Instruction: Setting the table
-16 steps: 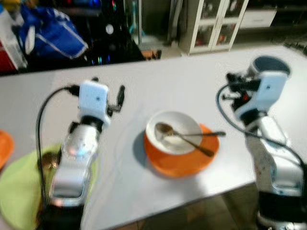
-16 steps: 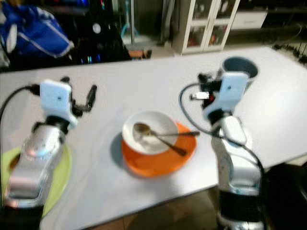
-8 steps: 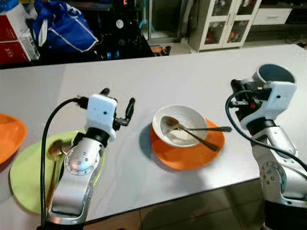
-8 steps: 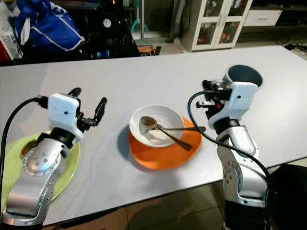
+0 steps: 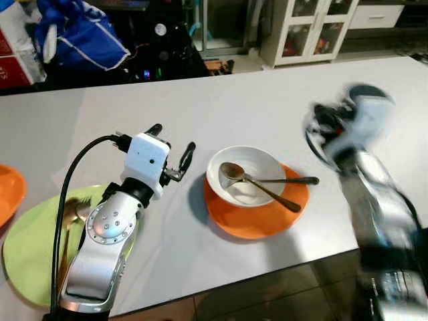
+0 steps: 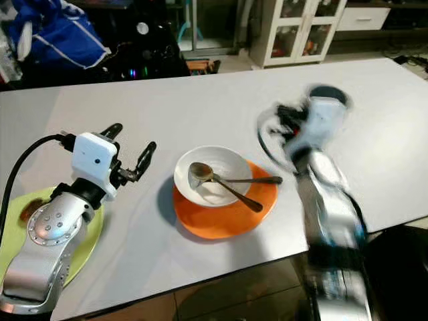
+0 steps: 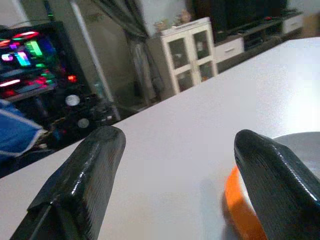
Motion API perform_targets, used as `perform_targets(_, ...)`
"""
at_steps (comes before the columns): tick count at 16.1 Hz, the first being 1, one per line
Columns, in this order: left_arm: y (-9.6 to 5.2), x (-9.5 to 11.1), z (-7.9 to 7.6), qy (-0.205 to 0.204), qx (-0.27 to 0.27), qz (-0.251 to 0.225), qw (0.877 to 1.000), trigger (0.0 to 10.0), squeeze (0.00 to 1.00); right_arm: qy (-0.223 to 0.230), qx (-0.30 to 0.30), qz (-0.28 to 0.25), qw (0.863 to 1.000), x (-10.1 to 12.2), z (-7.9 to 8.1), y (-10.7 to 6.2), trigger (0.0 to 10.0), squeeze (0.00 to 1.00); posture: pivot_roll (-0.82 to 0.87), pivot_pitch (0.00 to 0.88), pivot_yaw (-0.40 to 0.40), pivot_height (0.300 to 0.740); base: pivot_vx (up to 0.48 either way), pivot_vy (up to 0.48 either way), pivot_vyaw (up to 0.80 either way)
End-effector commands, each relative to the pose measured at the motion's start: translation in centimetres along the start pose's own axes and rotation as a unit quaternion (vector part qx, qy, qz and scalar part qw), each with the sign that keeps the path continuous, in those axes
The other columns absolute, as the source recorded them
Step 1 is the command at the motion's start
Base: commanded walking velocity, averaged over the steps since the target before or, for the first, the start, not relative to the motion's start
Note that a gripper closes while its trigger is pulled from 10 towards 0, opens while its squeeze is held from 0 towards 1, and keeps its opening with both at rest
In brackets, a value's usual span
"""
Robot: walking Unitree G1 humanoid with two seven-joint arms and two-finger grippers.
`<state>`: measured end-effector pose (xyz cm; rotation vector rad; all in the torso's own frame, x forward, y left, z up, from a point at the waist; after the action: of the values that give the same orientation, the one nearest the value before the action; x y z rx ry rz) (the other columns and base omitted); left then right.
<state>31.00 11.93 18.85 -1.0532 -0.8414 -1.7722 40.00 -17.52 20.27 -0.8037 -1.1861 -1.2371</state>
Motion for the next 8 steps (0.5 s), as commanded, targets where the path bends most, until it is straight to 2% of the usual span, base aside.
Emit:
perform_targets(1, -0.2, 0.3, -0.3, 0.007, -0.016, -0.003, 1.000, 10.0, 0.00, -0.003, 0.025, 0.009, 1.000, -0.3, 0.6, 0.9, 10.0, 0.00, 0.03, 0.029, -0.017, 0.740, 0.000, 0.000, 0.00)
perform_targets(4, -0.6, 0.6, -0.4, 0.013, -0.027, -0.007, 1.000, 10.0, 0.00, -0.001, 0.048, 0.020, 0.999, -0.6, 1.1, 2.5, 10.0, 0.00, 0.04, 0.044, -0.022, 0.740, 0.000, 0.000, 0.00)
perform_targets(5, -0.9, 0.8, -0.4, 0.016, -0.032, -0.008, 0.999, 10.0, 0.00, 0.007, 0.049, 0.033, 0.998, -0.9, 0.8, 3.6, 10.0, 0.00, 0.06, 0.058, -0.027, 0.740, 0.000, 0.000, 0.00)
perform_targets(8, -1.4, 0.8, -0.5, 0.023, -0.040, -0.003, 0.999, 10.0, 0.00, 0.034, 0.039, 0.055, 0.997, -1.7, 0.5, 4.8, 10.0, 0.00, 0.07, 0.074, -0.033, 0.740, 0.000, 0.000, 0.00)
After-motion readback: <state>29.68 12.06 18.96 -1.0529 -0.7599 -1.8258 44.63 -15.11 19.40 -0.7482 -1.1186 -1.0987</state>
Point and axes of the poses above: a point about 5 cm out from each wrist's last joint towards the gripper, its own y axis pointing out of the wrist towards the gripper, its own x axis along the axis of the wrist's last joint, z = x × y, the point moved 5 cm from there along y, pointing out of the wrist towards the gripper, and after that the axes turned 6 degrees about y, right-handed, at the moved point
